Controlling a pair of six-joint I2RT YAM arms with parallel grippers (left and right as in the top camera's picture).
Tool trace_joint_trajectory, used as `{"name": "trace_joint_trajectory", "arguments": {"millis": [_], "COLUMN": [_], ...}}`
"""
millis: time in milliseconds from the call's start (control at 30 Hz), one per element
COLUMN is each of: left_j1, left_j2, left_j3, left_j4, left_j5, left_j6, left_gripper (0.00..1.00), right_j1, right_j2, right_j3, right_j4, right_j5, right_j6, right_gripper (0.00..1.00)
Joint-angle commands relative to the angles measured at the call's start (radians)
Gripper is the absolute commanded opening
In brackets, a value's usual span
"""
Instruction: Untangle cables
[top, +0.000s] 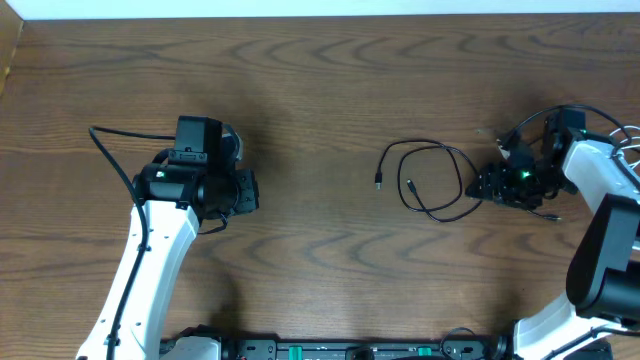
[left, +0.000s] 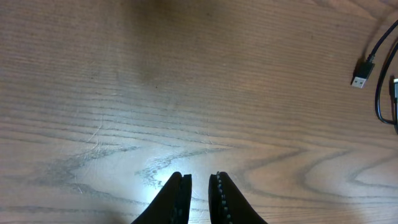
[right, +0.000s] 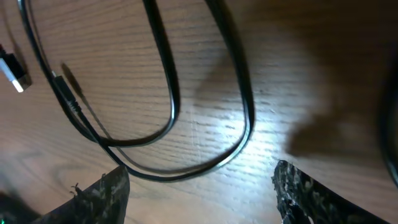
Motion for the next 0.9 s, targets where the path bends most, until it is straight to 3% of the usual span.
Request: {"name": "trace_joint_trajectory", "arguments": {"millis": [0, 567, 667, 867], "left_j1": [-0.001, -0.001, -0.001, -0.001], "left_j2": [0.005, 0.005, 0.005, 0.005], "left_j3": [-0.006, -0.006, -0.006, -0.006], "left_j4": [-0.003, -0.011, -0.011, -0.014], "left_j5": [-0.003, -0.003, -0.003, -0.003], "left_j6": [-0.01, -0.01, -0.01, -0.01], "left_gripper": [0.17, 0.17, 0.17, 0.17], "right_j1": [-0.002, 0.083, 0.129, 0.192], "right_j2": [0.037, 0.126, 0.13, 0.13], "right_j3": [0.002, -0.001, -0.001, -0.001], "right_j4": [0.013, 0.144, 0.167, 0.205], "right_j5": [-0.049, -0.164, -0.148, 0.104], "right_j6": [-0.051, -0.009, -0.008, 0.245], "right_gripper": [0.68, 0.64, 0.5, 0.45]}}
